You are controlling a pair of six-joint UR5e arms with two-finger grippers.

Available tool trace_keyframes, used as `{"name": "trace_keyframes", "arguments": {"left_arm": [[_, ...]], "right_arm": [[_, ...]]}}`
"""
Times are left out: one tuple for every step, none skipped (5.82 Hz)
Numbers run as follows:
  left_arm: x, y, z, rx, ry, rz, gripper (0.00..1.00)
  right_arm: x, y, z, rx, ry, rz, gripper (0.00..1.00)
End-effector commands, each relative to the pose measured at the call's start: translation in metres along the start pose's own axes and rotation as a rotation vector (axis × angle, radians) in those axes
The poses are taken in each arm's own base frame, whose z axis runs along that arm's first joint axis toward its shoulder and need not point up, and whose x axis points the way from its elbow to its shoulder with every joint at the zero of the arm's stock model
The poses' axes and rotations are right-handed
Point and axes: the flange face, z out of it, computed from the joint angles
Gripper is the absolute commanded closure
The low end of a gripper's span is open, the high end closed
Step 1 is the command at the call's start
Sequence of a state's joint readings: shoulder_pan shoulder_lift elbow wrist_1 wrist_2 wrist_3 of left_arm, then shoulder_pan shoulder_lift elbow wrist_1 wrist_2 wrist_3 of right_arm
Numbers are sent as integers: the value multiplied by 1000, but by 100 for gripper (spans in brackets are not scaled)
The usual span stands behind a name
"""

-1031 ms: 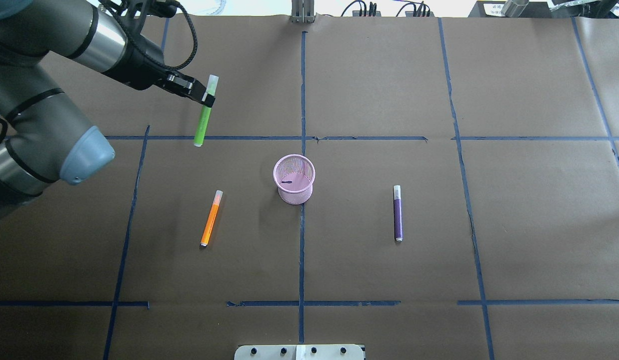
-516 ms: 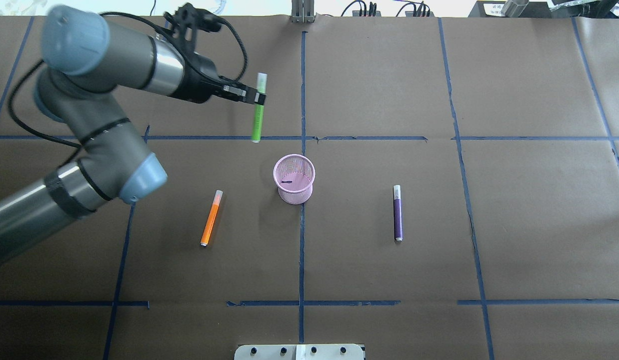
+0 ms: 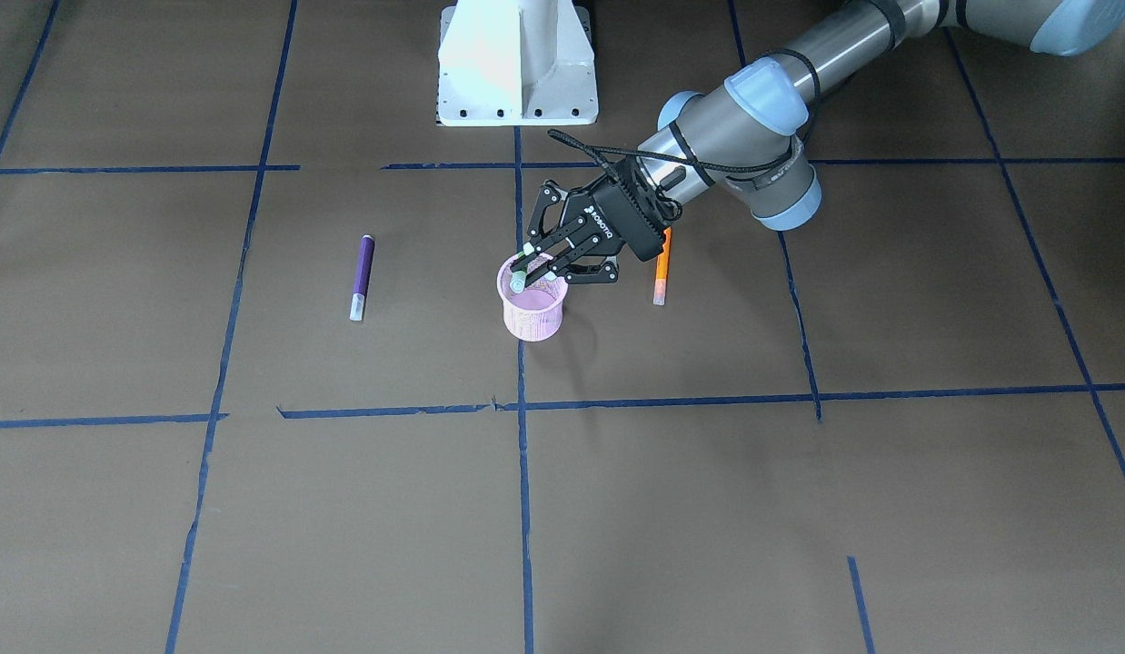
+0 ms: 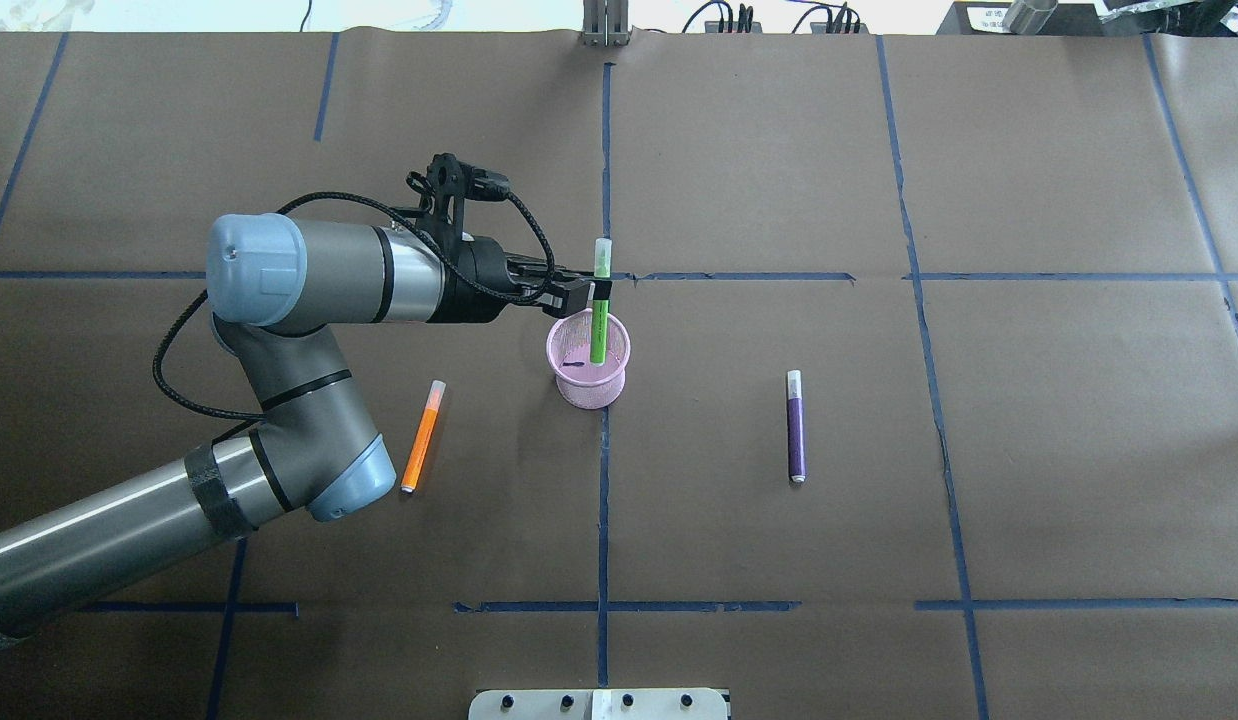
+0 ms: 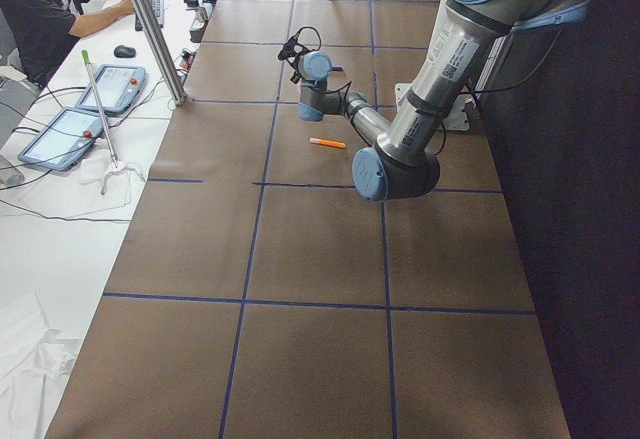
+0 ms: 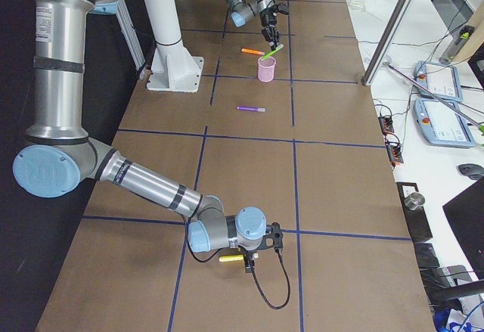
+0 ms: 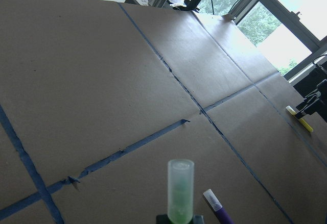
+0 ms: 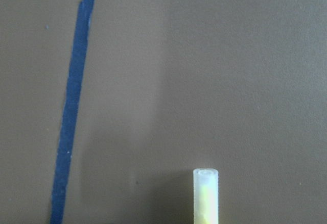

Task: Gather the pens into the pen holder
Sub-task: 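Lower the green marker into the cup and open the left gripper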

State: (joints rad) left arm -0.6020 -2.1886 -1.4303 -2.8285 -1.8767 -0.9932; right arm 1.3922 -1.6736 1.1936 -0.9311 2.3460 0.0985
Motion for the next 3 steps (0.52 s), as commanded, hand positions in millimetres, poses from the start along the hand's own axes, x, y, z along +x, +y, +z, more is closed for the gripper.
{"name": "trace_keyframes", "arguments": {"left_arm": [[-25,12,11,13,-28,0,100],[-29,7,9,28,-24,5,100],[-33,8,10,25,-31,3,100]], "right_arm": [[1,4,2,-5,-2,2,0],[1,4,2,-5,-2,2,0],[2,5,2,-7,-4,3,0]]}}
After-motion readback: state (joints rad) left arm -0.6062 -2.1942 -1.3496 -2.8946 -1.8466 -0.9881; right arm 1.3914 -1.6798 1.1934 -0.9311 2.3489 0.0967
